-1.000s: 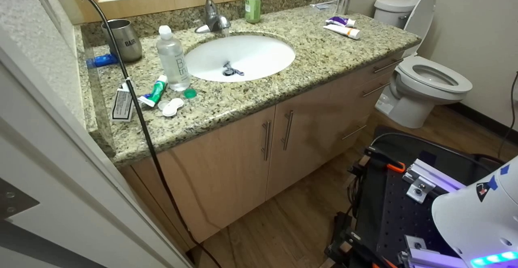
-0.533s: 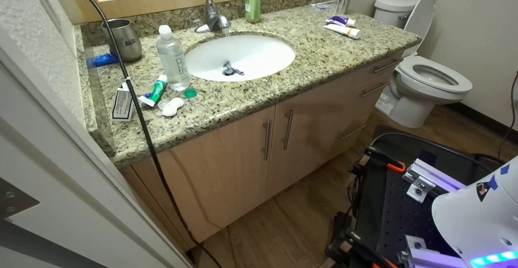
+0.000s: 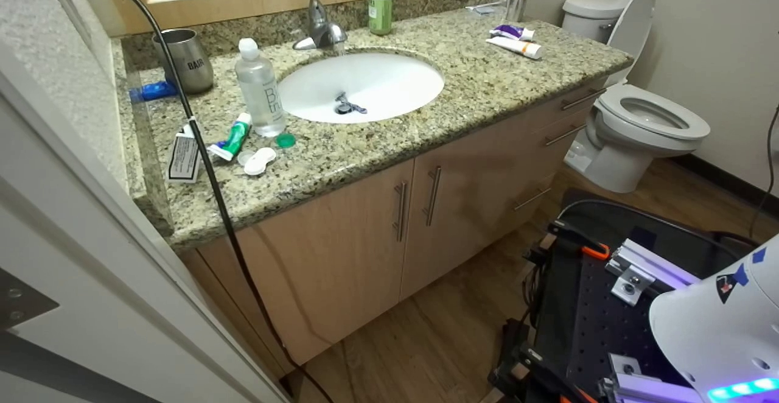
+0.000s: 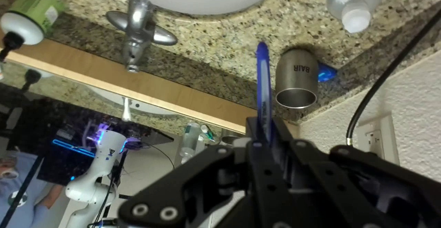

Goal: Put some water on the toothbrush then put it in the silver cup

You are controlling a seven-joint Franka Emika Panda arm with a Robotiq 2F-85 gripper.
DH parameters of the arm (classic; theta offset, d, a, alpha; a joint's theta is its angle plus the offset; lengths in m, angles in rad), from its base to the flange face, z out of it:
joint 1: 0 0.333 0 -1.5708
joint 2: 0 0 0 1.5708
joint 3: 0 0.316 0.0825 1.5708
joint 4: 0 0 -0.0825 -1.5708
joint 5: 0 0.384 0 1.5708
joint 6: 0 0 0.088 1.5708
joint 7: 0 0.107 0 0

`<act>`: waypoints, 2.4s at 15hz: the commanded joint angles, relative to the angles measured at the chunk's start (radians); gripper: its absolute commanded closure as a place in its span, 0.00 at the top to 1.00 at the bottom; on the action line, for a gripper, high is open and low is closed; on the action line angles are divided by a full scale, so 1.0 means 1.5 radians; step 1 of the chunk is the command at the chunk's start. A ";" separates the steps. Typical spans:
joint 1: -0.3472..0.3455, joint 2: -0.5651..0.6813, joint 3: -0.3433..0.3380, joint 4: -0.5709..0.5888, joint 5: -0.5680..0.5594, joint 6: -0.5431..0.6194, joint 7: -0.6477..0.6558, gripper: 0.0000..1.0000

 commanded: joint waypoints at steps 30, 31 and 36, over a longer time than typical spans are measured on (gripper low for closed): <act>-0.135 0.476 0.115 0.524 -0.207 0.344 0.221 0.11; -0.154 0.488 0.133 0.544 -0.213 0.344 0.210 0.11; -0.148 0.510 0.117 0.566 -0.222 0.325 0.199 0.03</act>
